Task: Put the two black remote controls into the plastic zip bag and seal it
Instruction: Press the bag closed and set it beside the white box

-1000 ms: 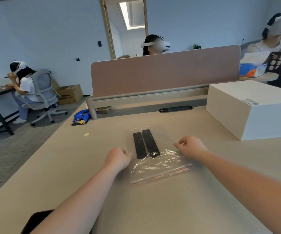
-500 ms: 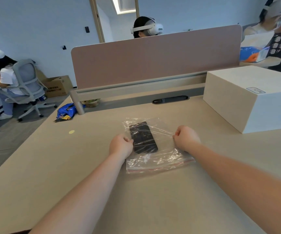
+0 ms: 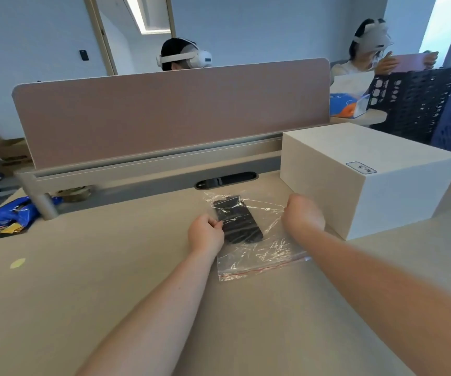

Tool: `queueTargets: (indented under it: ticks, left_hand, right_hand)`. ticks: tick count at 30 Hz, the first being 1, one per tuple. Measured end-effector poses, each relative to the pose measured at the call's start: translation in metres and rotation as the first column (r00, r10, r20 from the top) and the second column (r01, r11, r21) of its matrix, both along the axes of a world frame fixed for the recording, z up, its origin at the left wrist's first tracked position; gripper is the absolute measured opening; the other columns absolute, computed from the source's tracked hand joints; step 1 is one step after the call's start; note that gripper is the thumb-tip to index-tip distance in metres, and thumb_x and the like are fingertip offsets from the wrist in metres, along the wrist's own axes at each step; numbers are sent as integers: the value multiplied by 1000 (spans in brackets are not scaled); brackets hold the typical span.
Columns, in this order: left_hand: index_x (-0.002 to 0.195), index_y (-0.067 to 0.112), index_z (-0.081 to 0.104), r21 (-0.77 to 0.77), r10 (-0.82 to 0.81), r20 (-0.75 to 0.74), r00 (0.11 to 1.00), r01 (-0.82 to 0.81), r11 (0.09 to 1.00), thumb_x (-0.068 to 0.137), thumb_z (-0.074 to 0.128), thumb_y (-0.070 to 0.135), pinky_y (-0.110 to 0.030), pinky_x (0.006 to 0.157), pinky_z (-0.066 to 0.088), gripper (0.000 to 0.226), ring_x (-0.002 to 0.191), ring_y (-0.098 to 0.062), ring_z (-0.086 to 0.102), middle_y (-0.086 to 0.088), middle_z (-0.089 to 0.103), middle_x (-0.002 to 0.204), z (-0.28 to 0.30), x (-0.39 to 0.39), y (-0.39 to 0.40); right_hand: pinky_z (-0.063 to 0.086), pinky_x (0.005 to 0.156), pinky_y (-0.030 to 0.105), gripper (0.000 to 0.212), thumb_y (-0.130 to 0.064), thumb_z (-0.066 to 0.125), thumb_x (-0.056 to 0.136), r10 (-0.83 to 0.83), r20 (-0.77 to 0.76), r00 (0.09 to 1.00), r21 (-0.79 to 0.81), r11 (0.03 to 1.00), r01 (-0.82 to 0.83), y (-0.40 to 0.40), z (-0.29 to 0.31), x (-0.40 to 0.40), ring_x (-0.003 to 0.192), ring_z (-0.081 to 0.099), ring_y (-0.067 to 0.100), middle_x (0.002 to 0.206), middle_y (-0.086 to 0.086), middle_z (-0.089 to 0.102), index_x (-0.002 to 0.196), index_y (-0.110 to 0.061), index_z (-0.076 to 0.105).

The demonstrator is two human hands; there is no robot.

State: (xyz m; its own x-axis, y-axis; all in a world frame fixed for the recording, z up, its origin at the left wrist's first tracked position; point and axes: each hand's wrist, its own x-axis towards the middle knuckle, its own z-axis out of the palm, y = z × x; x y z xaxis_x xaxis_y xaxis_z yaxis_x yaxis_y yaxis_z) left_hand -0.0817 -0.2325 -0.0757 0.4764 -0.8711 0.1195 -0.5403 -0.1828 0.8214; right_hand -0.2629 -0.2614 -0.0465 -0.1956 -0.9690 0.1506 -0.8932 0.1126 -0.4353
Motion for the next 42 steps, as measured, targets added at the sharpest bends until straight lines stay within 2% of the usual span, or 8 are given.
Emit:
queueTargets:
  ticks: [8, 12, 17, 21, 27, 31, 37, 42]
  left_hand:
    - [73, 10, 51, -5, -43, -44, 998, 42, 999, 88, 60, 15, -28, 67, 35, 18, 74, -24, 48, -1, 51, 68, 2, -28, -51]
    - [75, 9, 52, 2, -37, -10, 999, 37, 999, 87, 60, 16, -30, 68, 37, 16, 75, -25, 48, -6, 56, 79, 0, -31, -58]
    - [78, 10, 50, 80, -96, 47, 994, 92, 993, 86, 62, 17, -31, 69, 39, 16, 78, -25, 49, -7, 56, 84, 2, -34, -56]
    - [88, 11, 42, 60, -116, -20, 993, 117, 991, 86, 62, 14, -32, 68, 37, 21, 81, -27, 53, -9, 57, 90, 3, -33, -50]
    - [110, 8, 45, 29, -41, 28, 999, 40, 999, 85, 62, 16, -33, 68, 37, 31, 88, -27, 55, -12, 60, 112, 6, -35, -32]
    - [115, 8, 46, 31, -43, 142, 989, 39, 999, 85, 65, 22, -35, 76, 41, 38, 108, -32, 56, -12, 56, 121, 4, -34, -20]
    - [105, 8, 50, 76, -94, 195, 976, 80, 994, 88, 58, 25, -33, 73, 38, 25, 98, -30, 56, -11, 60, 111, 4, -22, 0]
    - [90, 9, 56, 124, -105, 271, 957, 73, 990, 91, 52, 27, -32, 70, 37, 18, 96, -33, 58, -13, 65, 103, 4, -14, 28]
  right_hand:
    - [50, 78, 35, 23, 2, 46, 89, -74, -82, 994, -18, 997, 73, -33, 4, -21, 103, 62, 34, 111, 16, 66, 106, -4, 60]
    - [52, 84, 35, 25, 3, 48, 90, -61, -178, 982, -3, 998, 62, -39, 3, -24, 106, 62, 33, 114, 15, 66, 109, -5, 62]
    - [51, 81, 36, 29, 5, 47, 88, -24, -310, 950, -5, 1000, 24, -42, 6, -22, 105, 63, 32, 113, 14, 65, 111, -6, 61]
    - [46, 72, 34, 27, 4, 45, 90, -8, -362, 932, -9, 1000, 5, -40, 4, -23, 102, 62, 31, 112, 13, 65, 112, -7, 57]
    - [45, 69, 35, 28, 0, 41, 91, 56, -374, 926, 11, 998, -56, -29, -12, -27, 99, 62, 33, 111, 13, 62, 114, -10, 50]
    - [46, 70, 36, 23, -9, 39, 94, 106, -367, 924, 11, 994, -110, -26, -19, -31, 99, 60, 34, 112, 13, 61, 114, -10, 52]
    - [45, 69, 36, 27, -30, 38, 99, 181, -331, 926, 43, 983, -176, -16, -14, -34, 97, 61, 33, 110, 13, 63, 111, -10, 52]
    - [42, 67, 34, 28, -32, 41, 99, 194, -227, 954, 56, 981, -186, 17, -4, -30, 95, 62, 35, 105, 15, 65, 107, -8, 53]
